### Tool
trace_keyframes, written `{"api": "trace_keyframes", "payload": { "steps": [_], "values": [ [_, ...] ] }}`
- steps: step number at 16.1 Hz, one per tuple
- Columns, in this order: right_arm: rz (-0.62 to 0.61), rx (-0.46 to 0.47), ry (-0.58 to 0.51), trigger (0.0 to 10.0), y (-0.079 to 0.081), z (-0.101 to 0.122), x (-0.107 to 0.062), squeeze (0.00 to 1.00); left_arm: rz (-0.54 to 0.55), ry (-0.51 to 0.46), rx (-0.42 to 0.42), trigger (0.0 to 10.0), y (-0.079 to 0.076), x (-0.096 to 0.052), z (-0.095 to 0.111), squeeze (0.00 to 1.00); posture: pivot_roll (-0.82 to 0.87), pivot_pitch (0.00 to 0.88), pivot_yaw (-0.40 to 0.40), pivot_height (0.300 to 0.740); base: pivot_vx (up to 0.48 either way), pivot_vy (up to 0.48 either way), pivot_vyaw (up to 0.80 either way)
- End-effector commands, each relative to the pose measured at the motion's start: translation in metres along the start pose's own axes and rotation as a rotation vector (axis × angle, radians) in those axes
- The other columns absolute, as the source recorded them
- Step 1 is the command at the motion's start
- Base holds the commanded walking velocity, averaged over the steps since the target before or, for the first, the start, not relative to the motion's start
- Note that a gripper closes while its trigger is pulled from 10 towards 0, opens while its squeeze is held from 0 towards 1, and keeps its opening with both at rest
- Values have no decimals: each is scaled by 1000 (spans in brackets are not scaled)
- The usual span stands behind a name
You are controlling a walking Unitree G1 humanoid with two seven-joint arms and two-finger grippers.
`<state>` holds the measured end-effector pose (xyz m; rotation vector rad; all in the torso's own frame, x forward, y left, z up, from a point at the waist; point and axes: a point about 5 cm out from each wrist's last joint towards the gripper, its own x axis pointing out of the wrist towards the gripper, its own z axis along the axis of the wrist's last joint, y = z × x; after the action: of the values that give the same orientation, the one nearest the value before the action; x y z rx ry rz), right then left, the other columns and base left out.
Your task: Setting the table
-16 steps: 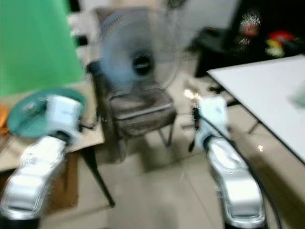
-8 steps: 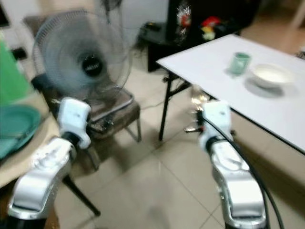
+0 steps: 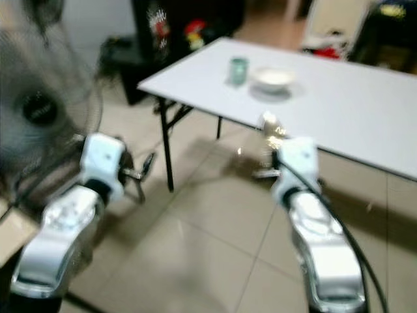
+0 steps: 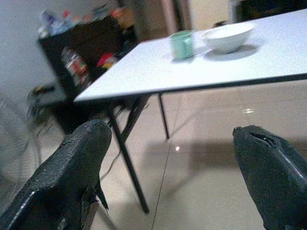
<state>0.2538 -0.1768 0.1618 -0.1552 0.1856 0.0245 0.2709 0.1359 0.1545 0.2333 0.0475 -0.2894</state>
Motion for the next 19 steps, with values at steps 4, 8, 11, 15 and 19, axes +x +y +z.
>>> {"api": "trace_keyframes", "payload": {
  "steps": [4, 8, 11, 15, 19],
  "values": [
    [30, 13, -22, 10000, 10, 5, 2, 0, 39, 10, -14, 10000, 12, -1, 1, 0, 76, 0, 33, 740, 0, 240, -800],
    [17, 20, -32, 10000, 11, 5, 4, 0, 60, -6, 7, 10000, 14, 1, 4, 0, 73, 0, 37, 740, 0, 120, -400],
    [-13, 18, -29, 10000, 10, 4, 8, 0, 50, -38, 24, 10000, 15, 2, 8, 0, 72, 0, 41, 740, 86, 0, 0],
    [-3, 20, -48, 10000, 10, 5, 10, 0, 48, -44, 26, 10000, 16, 4, 9, 0, 69, 0, 43, 740, 305, 0, 0],
    [24, 67, -48, 10000, 13, 5, 10, 0, 42, -47, 26, 10000, 17, 4, 9, 0, 69, 0, 42, 740, 326, 0, 0]
  ]
}}
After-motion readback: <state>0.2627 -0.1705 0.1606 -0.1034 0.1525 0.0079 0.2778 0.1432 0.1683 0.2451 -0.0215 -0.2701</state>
